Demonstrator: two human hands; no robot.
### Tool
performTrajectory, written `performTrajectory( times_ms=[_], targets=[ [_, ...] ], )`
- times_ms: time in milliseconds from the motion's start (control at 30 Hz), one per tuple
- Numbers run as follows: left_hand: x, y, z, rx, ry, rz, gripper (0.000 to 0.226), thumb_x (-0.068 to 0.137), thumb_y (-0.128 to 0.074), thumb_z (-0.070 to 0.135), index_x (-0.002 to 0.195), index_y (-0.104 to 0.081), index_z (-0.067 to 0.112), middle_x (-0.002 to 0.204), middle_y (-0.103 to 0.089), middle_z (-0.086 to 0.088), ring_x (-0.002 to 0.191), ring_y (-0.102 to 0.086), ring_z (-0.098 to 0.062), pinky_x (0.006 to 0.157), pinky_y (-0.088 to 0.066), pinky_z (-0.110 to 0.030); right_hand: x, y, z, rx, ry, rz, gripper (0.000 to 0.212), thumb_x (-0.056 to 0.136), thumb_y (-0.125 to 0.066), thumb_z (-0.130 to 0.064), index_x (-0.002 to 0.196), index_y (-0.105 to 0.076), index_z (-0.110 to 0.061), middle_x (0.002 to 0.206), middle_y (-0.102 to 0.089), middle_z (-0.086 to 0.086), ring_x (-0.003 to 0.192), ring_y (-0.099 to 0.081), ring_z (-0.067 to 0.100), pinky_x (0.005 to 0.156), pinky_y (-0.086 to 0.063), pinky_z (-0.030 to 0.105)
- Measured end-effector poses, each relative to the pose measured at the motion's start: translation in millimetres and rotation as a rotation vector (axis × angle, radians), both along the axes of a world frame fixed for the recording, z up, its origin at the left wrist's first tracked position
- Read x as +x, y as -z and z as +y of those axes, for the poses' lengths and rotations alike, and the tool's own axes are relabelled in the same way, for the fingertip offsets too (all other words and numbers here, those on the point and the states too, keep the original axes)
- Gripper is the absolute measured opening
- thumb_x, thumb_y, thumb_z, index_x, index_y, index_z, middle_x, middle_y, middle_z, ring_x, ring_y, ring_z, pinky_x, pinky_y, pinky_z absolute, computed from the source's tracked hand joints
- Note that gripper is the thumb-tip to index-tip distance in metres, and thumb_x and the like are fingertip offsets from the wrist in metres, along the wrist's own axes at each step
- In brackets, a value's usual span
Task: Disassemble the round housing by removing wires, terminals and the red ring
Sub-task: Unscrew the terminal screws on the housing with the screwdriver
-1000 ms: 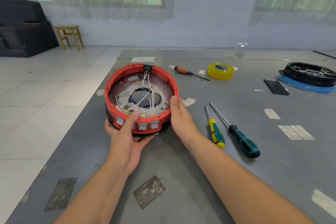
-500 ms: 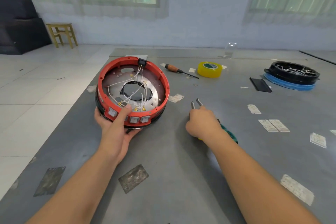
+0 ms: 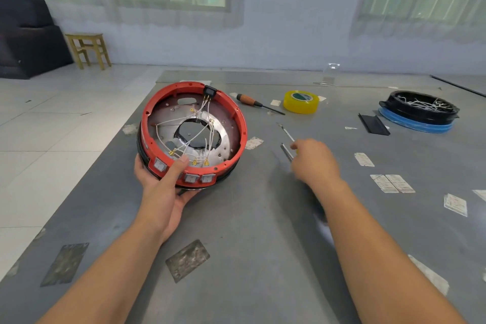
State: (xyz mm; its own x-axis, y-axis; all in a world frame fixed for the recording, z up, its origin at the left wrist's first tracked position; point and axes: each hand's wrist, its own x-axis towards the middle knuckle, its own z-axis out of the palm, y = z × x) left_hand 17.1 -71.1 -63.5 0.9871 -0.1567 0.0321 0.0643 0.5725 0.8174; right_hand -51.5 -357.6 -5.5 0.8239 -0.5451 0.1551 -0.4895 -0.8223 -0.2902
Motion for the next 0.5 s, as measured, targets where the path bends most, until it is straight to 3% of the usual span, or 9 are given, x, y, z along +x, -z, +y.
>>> performTrajectory(
  times_ms=[133, 267, 333, 400, 500],
  targets=[
    [0.9, 2.2, 0.7, -0.01, -0.001, 0.01, 0.089, 0.08, -0.088, 0.023, 0.14, -0.035, 0.062, 0.143, -0.061, 0.009, 0.118, -0.071, -0.024, 0.085, -0.059, -0.062, -11.3, 2.3, -23.5, 0.022, 0.075, 0.103, 0.043, 0.089, -0.052, -0.005, 0.127, -0.068, -0.016, 0.125, -0.066, 0.013, 0.115, -0.06, 0.035, 0.091, -0.054, 0.042],
    [1.5, 1.9, 1.0, -0.019, 0.005, 0.004, 0.097, 0.068, -0.093, 0.029, 0.139, -0.036, 0.063, 0.141, -0.062, 0.01, 0.114, -0.072, -0.02, 0.084, -0.06, -0.063, -9.6, 9.6, -27.5, 0.076, 0.068, 0.147, 0.024, 0.094, -0.047, -0.013, 0.103, -0.069, -0.007, 0.108, -0.068, 0.015, 0.094, -0.059, 0.035, 0.079, -0.052, 0.036],
    [1.2, 2.8, 0.8, -0.016, 0.013, 0.002, 0.097, 0.067, -0.093, 0.029, 0.138, -0.036, 0.064, 0.14, -0.063, 0.01, 0.115, -0.072, -0.02, 0.084, -0.059, -0.063, -9.3, 11.9, -27.5, 0.066, 0.053, 0.164, 0.025, 0.097, -0.046, -0.023, 0.093, -0.066, -0.007, 0.097, -0.065, 0.013, 0.088, -0.058, 0.032, 0.076, -0.054, 0.037],
    [1.1, 2.9, 0.3, -0.019, 0.019, 0.004, 0.096, 0.067, -0.093, 0.029, 0.137, -0.038, 0.065, 0.139, -0.063, 0.01, 0.115, -0.072, -0.02, 0.084, -0.059, -0.063, -10.2, 14.9, -27.9, 0.041, 0.035, 0.193, 0.034, 0.097, -0.05, -0.041, 0.095, -0.066, -0.011, 0.096, -0.064, 0.01, 0.091, -0.059, 0.03, 0.08, -0.057, 0.039],
    [2.7, 1.7, 0.3, -0.016, 0.015, 0.005, 0.098, 0.066, -0.094, 0.03, 0.137, -0.037, 0.065, 0.14, -0.063, 0.01, 0.115, -0.072, -0.02, 0.084, -0.06, -0.062, -9.3, 19.4, -23.3, -0.006, 0.013, 0.217, 0.045, 0.093, -0.057, -0.058, 0.11, -0.065, -0.017, 0.113, -0.06, 0.006, 0.108, -0.056, 0.03, 0.088, -0.054, 0.04]
  ],
)
